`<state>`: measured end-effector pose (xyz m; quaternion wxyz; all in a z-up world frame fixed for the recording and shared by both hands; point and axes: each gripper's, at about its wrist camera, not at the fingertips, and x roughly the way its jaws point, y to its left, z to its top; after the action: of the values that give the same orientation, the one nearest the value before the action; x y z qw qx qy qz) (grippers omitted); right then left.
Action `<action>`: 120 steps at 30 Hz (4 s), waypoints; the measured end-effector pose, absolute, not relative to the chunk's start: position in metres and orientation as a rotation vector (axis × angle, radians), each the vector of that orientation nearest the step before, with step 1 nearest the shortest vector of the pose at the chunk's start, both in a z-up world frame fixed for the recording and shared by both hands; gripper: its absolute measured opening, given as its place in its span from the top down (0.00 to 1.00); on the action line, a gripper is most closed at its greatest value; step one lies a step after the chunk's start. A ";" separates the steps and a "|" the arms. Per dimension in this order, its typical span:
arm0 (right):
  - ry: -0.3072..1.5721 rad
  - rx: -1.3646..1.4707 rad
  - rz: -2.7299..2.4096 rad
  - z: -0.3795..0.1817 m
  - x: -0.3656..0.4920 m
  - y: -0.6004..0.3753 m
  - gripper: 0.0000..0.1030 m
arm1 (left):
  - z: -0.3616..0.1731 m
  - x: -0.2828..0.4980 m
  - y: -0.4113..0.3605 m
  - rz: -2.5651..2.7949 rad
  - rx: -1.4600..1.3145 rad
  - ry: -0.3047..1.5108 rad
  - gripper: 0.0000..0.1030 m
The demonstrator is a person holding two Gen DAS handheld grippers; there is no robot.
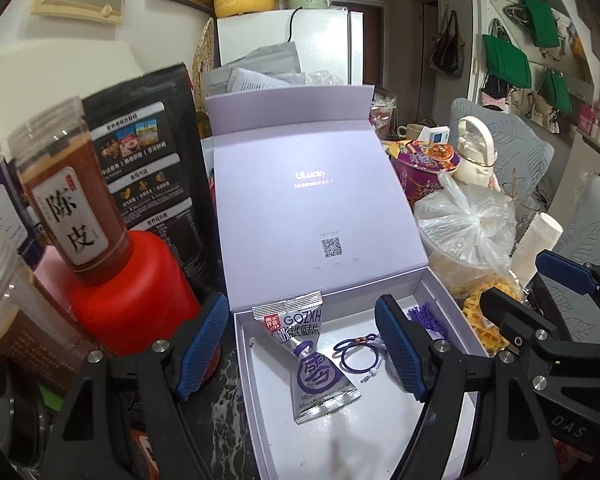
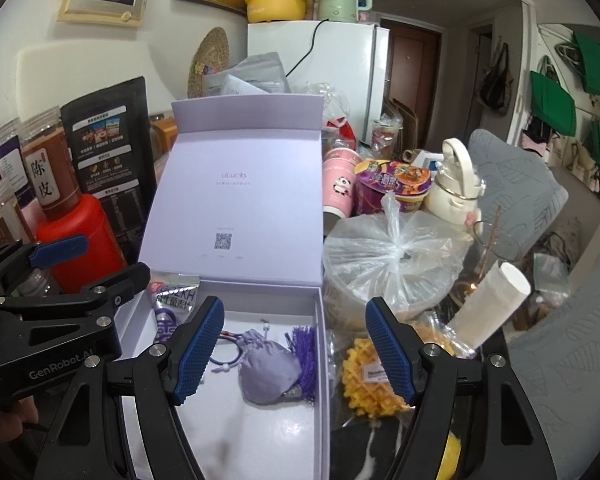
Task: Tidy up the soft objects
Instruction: 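Withdraw both tools from the box back toward the table items, then grasp the red fuzzy knit item with the left tool while the right tool grasps the hand cream tube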
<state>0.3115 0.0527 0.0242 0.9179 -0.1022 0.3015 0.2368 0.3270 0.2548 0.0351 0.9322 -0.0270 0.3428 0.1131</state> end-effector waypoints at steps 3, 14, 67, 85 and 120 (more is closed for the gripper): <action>0.606 -0.203 0.484 0.035 0.301 0.046 0.28 | 0.047 0.316 0.251 0.238 -0.047 0.679 0.26; 0.543 -0.186 0.483 0.076 0.253 0.022 0.28 | 0.092 0.265 0.234 0.236 -0.035 0.597 0.26; 0.462 -0.129 0.361 0.062 0.038 -0.142 0.16 | 0.085 0.074 0.098 0.046 0.021 0.548 0.22; 0.526 -0.105 0.244 0.014 0.010 -0.210 0.16 | 0.039 0.072 0.021 -0.194 0.047 0.618 0.22; 0.787 -0.003 0.331 -0.100 0.079 -0.254 0.18 | -0.032 0.145 -0.003 -0.265 0.050 0.806 0.22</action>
<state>0.0790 -0.2539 -0.0999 0.9103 -0.0015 0.3814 0.1607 0.1453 -0.0025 -0.0322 0.9111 0.0243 0.3909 -0.1283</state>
